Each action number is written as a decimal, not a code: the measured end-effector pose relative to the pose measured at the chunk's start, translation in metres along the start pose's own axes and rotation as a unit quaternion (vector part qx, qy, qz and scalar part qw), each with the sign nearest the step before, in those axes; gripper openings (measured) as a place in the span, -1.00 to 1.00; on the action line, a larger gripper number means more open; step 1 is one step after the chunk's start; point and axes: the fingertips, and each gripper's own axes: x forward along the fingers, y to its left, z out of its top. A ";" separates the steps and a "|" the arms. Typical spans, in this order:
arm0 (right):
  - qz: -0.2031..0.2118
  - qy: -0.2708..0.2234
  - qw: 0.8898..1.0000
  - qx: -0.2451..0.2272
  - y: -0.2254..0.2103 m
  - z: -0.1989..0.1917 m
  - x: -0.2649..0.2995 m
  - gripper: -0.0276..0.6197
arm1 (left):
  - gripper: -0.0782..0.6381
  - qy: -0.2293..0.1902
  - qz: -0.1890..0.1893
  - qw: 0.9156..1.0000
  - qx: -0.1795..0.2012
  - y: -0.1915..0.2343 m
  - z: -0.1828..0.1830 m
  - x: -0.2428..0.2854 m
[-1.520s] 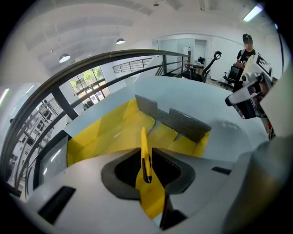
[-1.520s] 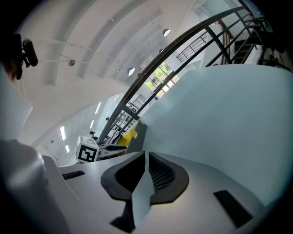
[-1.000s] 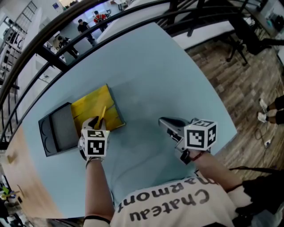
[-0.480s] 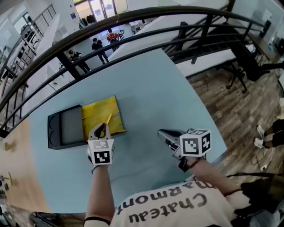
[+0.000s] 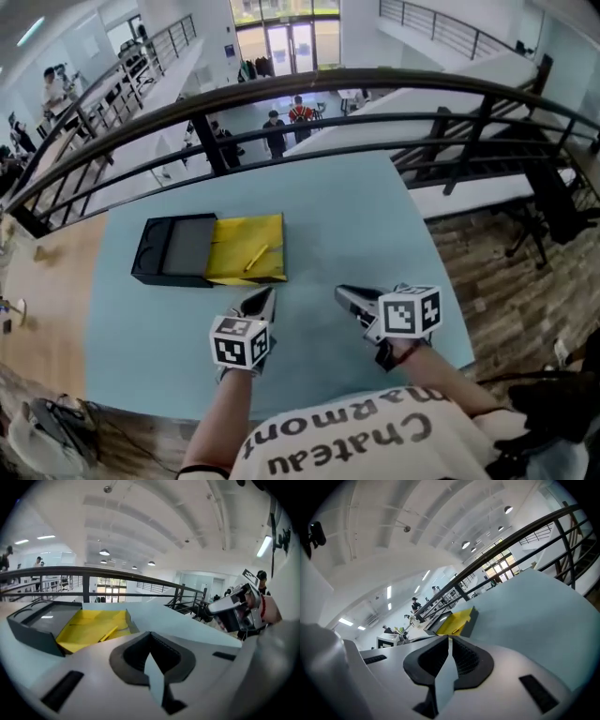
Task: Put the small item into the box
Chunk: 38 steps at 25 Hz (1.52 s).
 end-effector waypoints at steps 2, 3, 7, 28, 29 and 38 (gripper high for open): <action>0.015 0.005 1.000 -0.006 0.006 -0.003 0.004 -0.76 | -0.78 -0.018 0.001 0.999 -0.031 -0.014 -0.005 -0.012; 0.022 0.008 1.000 -0.010 0.010 -0.005 0.007 -0.76 | -0.78 -0.027 0.001 0.999 -0.042 -0.020 -0.006 -0.020; 0.049 0.032 0.998 -0.025 0.031 -0.017 0.022 -0.76 | -0.78 -0.061 0.006 0.997 -0.055 -0.038 -0.006 -0.058; 0.066 0.065 0.991 -0.095 0.127 -0.119 -0.016 -0.77 | -0.78 -0.081 0.056 0.995 -0.020 -0.117 -0.076 -0.222; 0.065 0.067 0.990 -0.102 0.129 -0.126 -0.023 -0.77 | -0.78 -0.083 0.060 0.995 -0.021 -0.120 -0.080 -0.228; 0.058 0.074 0.987 -0.126 0.147 -0.170 -0.080 -0.77 | -0.77 -0.102 0.071 0.991 -0.039 -0.162 -0.106 -0.277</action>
